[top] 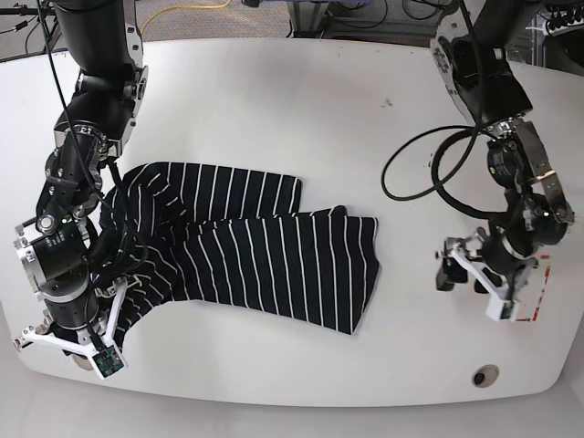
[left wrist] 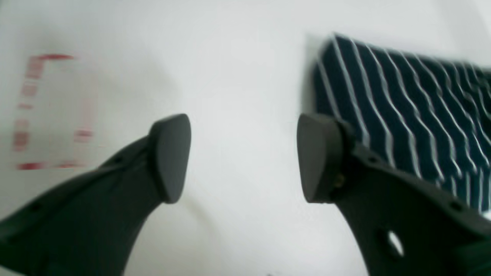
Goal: Fold the T-shirt properly
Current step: 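Reach the left gripper to the shirt's bunched end and grasp it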
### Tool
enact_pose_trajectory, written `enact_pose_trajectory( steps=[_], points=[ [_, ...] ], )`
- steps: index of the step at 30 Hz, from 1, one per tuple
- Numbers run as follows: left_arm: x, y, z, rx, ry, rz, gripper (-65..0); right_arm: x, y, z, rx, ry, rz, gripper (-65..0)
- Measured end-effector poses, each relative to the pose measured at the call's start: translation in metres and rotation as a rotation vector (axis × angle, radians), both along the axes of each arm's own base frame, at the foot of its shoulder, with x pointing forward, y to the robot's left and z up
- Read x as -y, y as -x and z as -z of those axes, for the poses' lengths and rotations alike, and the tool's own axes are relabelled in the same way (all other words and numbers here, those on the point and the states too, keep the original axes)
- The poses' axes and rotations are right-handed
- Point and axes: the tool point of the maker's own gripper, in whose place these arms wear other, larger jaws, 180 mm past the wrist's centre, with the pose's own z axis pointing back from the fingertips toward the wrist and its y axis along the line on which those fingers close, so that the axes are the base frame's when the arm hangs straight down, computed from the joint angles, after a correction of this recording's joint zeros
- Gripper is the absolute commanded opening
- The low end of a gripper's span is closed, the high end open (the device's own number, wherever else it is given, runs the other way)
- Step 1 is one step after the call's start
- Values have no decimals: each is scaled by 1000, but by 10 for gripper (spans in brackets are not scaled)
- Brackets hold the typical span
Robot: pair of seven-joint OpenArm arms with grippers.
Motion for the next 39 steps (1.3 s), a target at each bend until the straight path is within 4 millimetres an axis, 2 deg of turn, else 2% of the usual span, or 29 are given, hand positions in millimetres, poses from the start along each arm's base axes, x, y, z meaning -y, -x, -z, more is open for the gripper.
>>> enact_pose_trajectory(
  steps=[4,10,14,18,22,26,29,33,39],
  points=[
    [30,10,21,-47,28,54,-240,-3,-1,0,5,-10,2,-636],
    [59,27,54,-132,80,95,-242,-9,-2,2,2,-25,-11,-636],
    [70,39,79,-201,113,106,-242,-9,-2,2,2,-25,-11,-636],
    [71,54,108,-287,135,101,-242,-9,-2,2,2,-24,-10,-636],
    [71,63,127,-346,150,98,-242,-9,-1,4,0,-26,-13,-636],
    [74,63,136,-363,169,97,-242,-5,3,14,-22,-33,-1,-636],
    [83,61,139,-358,173,118,-242,0,5,18,-34,-35,17,-636],
    [102,56,140,-342,182,162,-242,1,5,18,-31,-39,16,-636],
    [134,46,142,-306,276,194,-242,6,10,28,-52,-56,30,-636]
  ],
)
